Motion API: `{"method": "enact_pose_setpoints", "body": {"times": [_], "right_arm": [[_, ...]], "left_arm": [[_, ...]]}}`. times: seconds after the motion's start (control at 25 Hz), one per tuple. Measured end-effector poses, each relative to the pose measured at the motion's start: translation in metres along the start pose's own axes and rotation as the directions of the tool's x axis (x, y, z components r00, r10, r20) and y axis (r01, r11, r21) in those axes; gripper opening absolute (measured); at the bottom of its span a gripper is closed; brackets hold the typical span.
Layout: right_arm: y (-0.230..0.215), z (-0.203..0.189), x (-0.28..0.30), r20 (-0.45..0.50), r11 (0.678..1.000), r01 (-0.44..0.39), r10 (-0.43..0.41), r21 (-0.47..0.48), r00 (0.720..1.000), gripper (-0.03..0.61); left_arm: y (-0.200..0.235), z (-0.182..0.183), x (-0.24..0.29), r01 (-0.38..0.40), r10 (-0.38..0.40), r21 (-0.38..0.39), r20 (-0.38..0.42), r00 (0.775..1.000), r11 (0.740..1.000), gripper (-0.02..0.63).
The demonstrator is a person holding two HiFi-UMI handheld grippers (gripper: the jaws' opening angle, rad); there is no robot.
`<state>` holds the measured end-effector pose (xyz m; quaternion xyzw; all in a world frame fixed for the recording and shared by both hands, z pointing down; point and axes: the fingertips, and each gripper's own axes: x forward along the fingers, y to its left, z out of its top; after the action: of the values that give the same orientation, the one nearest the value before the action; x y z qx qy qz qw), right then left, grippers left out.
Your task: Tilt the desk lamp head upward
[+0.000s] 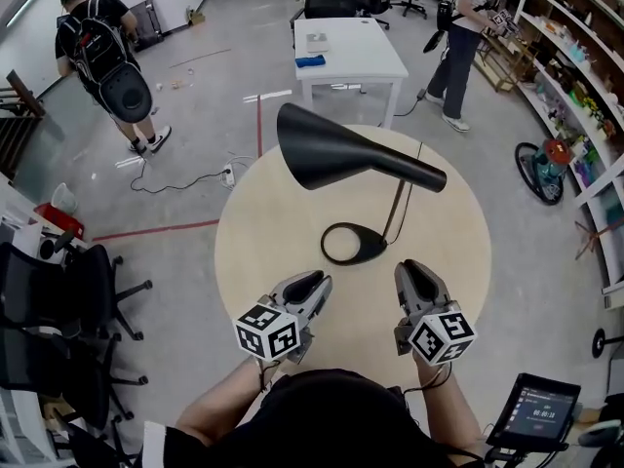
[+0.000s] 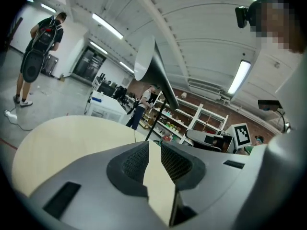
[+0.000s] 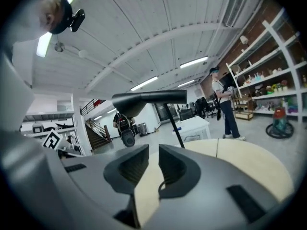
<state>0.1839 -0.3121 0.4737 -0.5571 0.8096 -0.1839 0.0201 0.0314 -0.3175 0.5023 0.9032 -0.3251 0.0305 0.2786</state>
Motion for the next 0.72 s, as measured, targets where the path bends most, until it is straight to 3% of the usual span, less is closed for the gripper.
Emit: {"method": "enact_pose_setpoints", "body": {"times": [0.2, 0.32, 0.72], "right_arm": [[0.012, -0.027, -0.007, -0.057, 0.997, -0.005, 0.0, -0.078, 0.998, 0.066], [0.016, -0.034, -0.013, -0.064, 0.996, -0.015, 0.01, -0.091, 0.998, 0.021], [0.024, -0.037, -0.018, -0.066, 0.992, -0.033, 0.025, -0.119, 0.997, 0.005]], "left_arm": [[-0.004, -0.019, -0.004, 0.004, -0.005, -0.029, -0.027, 1.0, 1.0, 0.075], [-0.001, -0.026, -0.007, -0.009, 0.007, -0.044, -0.037, 0.999, 0.999, 0.075], [-0.007, -0.02, -0.01, -0.007, 0.005, -0.084, -0.021, 1.0, 0.996, 0.075]]}}
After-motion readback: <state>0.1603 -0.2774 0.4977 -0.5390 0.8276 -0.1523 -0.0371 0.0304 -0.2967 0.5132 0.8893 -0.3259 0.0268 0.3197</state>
